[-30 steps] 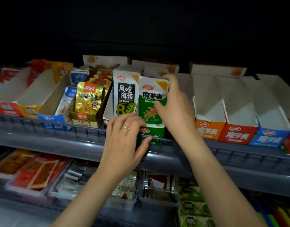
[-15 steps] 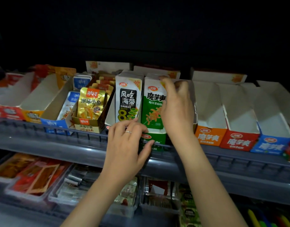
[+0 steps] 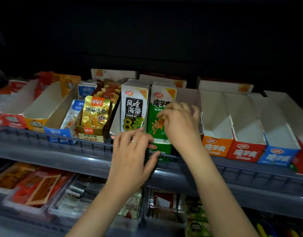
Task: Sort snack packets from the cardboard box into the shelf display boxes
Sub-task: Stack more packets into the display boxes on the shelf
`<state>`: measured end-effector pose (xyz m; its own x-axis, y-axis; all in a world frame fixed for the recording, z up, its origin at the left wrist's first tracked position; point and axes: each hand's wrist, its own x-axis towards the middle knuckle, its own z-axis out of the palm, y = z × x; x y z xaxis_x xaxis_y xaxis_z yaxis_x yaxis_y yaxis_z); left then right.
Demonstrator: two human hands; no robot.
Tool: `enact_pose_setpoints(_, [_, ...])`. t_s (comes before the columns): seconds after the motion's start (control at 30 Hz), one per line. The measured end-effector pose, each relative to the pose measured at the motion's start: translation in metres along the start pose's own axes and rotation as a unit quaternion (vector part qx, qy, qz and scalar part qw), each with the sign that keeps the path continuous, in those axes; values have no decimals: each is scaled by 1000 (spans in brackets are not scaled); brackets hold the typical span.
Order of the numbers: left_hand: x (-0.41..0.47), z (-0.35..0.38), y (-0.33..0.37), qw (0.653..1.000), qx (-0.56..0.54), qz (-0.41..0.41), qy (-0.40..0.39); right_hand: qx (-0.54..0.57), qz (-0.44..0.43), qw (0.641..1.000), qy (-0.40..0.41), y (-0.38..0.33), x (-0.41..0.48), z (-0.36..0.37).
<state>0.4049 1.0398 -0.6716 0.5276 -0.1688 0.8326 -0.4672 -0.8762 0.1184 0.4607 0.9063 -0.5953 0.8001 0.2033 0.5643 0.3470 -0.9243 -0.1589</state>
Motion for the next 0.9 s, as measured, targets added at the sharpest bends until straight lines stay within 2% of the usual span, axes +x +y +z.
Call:
enact_pose_setpoints(0.13, [1,0,1,1000,0,0,5,-42,-12,994,-98,-6,-5,-3])
enact_pose_setpoints(0.37, [1,-4,-4,1000,-4,19,-5,-71,-5,984,-163,-5,-4,-10])
enact_pose_setpoints(0.63, [4,-12,-4,999,-46,6,-27,-77,20,987,-140,-11,-5,-6])
enact_pose_setpoints(0.9, [8,-12,-3,999,-37,-3,-34,27,40,994,-99,-7,-4,0])
